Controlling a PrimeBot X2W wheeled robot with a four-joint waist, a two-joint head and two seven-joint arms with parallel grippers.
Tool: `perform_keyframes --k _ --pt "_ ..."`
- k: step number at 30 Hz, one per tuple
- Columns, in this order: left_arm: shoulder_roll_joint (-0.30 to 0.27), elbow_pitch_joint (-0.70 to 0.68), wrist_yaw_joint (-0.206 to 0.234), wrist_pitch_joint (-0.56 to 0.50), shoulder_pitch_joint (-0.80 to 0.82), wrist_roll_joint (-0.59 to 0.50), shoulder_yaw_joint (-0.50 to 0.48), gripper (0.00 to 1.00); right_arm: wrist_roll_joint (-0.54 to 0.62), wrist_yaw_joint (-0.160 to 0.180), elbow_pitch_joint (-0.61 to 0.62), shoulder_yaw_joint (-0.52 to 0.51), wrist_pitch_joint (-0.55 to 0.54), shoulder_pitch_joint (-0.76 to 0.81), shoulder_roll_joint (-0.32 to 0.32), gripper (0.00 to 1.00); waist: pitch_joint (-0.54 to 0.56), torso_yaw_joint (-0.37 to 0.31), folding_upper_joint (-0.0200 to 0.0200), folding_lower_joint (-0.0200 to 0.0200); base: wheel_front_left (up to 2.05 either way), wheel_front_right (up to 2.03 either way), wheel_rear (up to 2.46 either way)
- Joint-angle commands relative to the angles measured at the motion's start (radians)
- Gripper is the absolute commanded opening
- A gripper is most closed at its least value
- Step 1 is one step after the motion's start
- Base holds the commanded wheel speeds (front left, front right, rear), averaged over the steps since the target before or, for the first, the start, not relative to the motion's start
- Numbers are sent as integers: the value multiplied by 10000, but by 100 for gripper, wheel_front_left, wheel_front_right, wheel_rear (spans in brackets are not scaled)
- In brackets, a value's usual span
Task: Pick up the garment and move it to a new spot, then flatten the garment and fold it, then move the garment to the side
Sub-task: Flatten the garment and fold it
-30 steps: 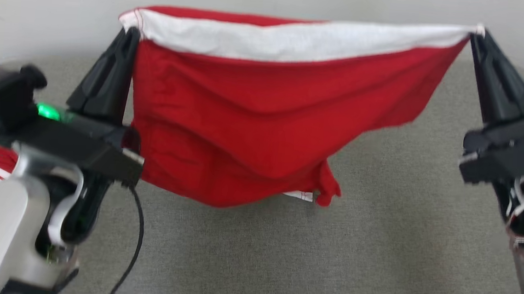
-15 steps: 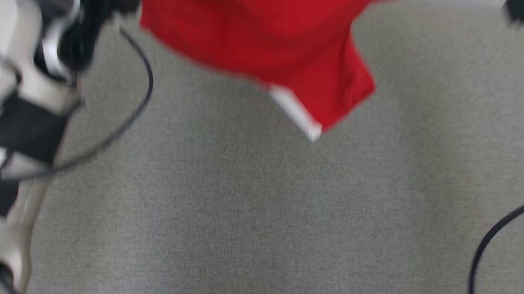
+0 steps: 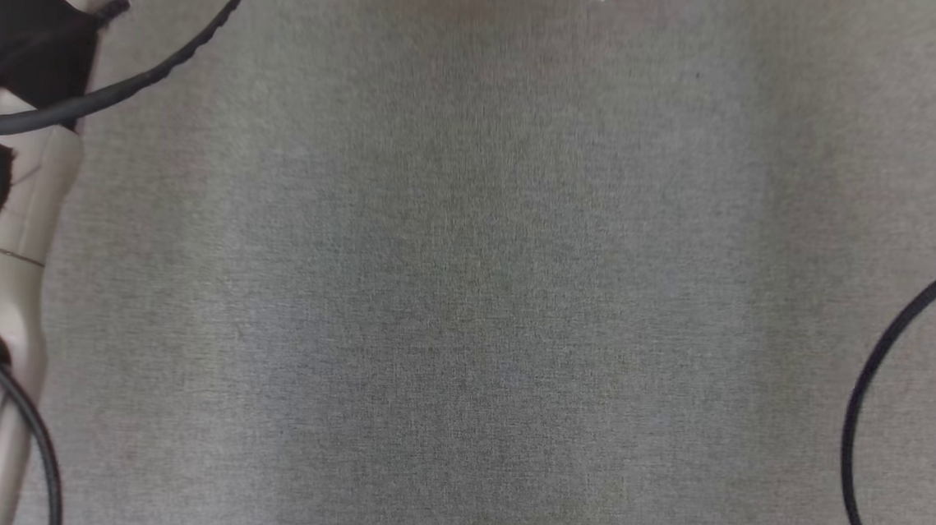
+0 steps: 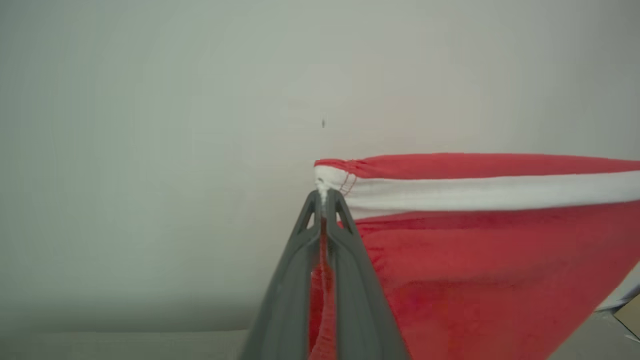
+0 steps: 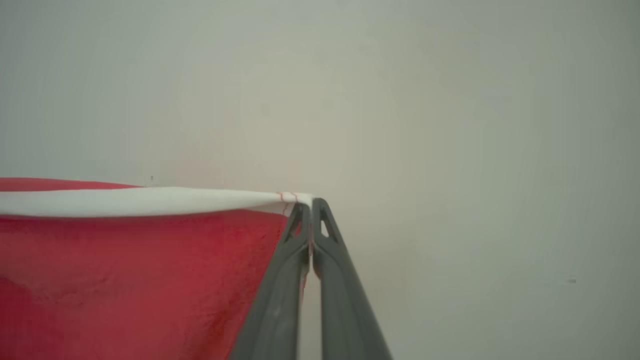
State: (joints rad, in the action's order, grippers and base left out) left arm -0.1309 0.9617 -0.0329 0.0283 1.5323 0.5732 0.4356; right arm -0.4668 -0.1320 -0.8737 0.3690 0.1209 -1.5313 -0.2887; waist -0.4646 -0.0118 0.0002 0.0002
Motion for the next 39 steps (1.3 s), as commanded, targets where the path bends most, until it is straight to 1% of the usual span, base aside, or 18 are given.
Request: perform_keyframes --k 1,4,8,11,12,13,15,17,19,22,25,27,28,29,33,37,39 --pt "76 373 -107 196 -102 158 -88 0 -198 24 -290 137 178 73 28 0 -448 -54 -2 -2 0 0 0" --pt "266 886 -313 524 -328 425 -173 0 -646 24 -565 516 383 421 154 0 -629 -86 -2 -2 0 0 0" --pt "460 1259 -577 1311 -930 379 77 0 -1471 23 -530 900 752 1263 120 0 -779 -82 -2 -2 0 0 0" --pt "526 1325 -693 1913 -1560 338 206 0 -2338 23 -141 1116 967 2159 173 0 -777 -100 -2 -2 0 0 0" --pt "543 1244 -706 2076 -1781 377 192 0 -2533 23 16 1196 1040 2469 73 0 -762 -100 -2 -2 0 0 0" --pt "568 1126 -685 2197 -2026 180 320 0 -2885 23 216 1220 1114 2862 45 0 -706 -84 -2 -2 0 0 0" --pt "593 897 -671 2318 -2745 219 258 0 -3458 23 664 1339 1201 3748 30 0 -529 -96 -2 -2 0 0 0" --pt "545 407 -547 2367 -3378 43 193 0 -3859 21 1180 1622 1273 4547 -38 0 -333 -132 -2 -2 0 0 0" --pt "457 -432 -353 2377 -4200 -186 44 0 -4155 21 1668 1836 1305 5354 -200 0 -118 -116 -2 -2 0 0 0" --pt "501 -1593 -319 2361 -5603 -351 -115 0 -4388 21 2317 2023 1371 6493 -470 0 179 -91 -2 -2 0 0 0" --pt "498 -2602 -330 2363 -6916 -478 -129 0 -4611 20 2949 2003 1429 7639 -627 0 538 -81 -2 -2 0 0 0" --pt "519 -3176 -366 2364 -7727 -504 -34 0 -4626 20 3340 1914 1443 8368 -767 0 731 -79 -2 -2 0 0 0" --pt "519 -3176 -366 2364 -7727 -504 -34 0 -4626 20 3340 1914 1443 8368 -767 0 731 -79 -2 -2 0 0 0" --pt "515 -3415 -374 2364 -8130 -452 -3 0 -4660 20 3546 1907 1443 8785 -754 0 848 -92 -2 -2 0 0 0" --pt "332 -4364 -193 2186 -9547 -448 253 0 -4672 20 4353 1526 1455 10333 -826 0 1235 -135 -2 -2 0 0 0" --pt "-22 -5473 50 1684 -10856 -252 361 0 -4559 20 5054 1079 1440 11866 -807 0 1668 -199 -2 -2 0 0 0" --pt "-248 -6071 138 1265 -11489 -159 461 0 -4367 20 5332 846 1298 12606 -825 0 1911 -223 -2 -2 0 0 0"
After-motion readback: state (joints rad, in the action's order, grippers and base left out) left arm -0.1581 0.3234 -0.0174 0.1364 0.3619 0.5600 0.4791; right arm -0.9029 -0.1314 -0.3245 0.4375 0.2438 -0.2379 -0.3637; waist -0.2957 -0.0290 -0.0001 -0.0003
